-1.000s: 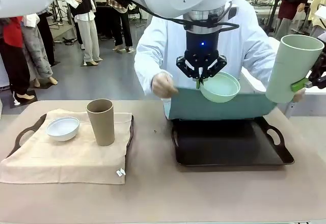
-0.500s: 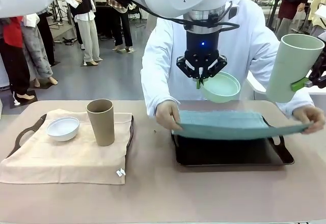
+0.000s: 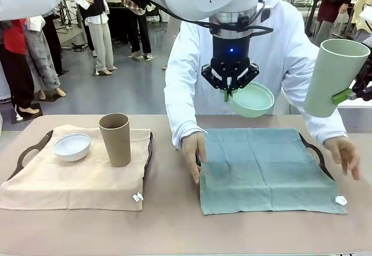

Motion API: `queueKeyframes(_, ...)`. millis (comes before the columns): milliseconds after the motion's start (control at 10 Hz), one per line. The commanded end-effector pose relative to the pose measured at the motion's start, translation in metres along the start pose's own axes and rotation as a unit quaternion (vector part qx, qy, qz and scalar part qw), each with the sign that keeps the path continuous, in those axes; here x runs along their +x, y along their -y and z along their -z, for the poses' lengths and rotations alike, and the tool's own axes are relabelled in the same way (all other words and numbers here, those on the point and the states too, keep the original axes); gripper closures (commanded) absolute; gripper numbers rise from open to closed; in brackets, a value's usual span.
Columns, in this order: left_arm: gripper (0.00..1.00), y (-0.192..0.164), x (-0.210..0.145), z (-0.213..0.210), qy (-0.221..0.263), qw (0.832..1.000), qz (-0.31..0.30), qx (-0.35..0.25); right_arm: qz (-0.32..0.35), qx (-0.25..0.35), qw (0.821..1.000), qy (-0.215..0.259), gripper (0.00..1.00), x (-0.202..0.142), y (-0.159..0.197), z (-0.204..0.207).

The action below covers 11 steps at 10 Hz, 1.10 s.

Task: Set up a tray with a mat and arrange the tableware.
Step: Place the Picnic Bowl and Reusable plastic cup back onto the Handle tray in front of the human's position.

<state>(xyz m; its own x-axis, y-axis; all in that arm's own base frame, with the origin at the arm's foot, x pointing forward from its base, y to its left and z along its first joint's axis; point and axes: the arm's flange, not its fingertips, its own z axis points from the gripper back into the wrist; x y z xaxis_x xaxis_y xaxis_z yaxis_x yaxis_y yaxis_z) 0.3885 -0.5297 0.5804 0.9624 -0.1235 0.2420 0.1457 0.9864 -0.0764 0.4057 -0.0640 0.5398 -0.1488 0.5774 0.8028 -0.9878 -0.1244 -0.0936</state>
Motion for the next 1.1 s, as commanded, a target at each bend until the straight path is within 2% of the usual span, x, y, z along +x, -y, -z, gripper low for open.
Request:
queueKeyframes(0, 1.00, 0.0002, 0.0008, -0.0052, 0.001, 1.000, 0.004, -0.003, -0.007, -0.003, 1.000, 0.002, 1.00, 0.0014, 0.0026, -0.0005)
queueKeyframes(1000, 1.00, 0.0002, 0.0008, -0.0052, 0.001, 1.000, 0.004, -0.003, -0.007, -0.003, 1.000, 0.002, 1.00, 0.0014, 0.0026, -0.0005)
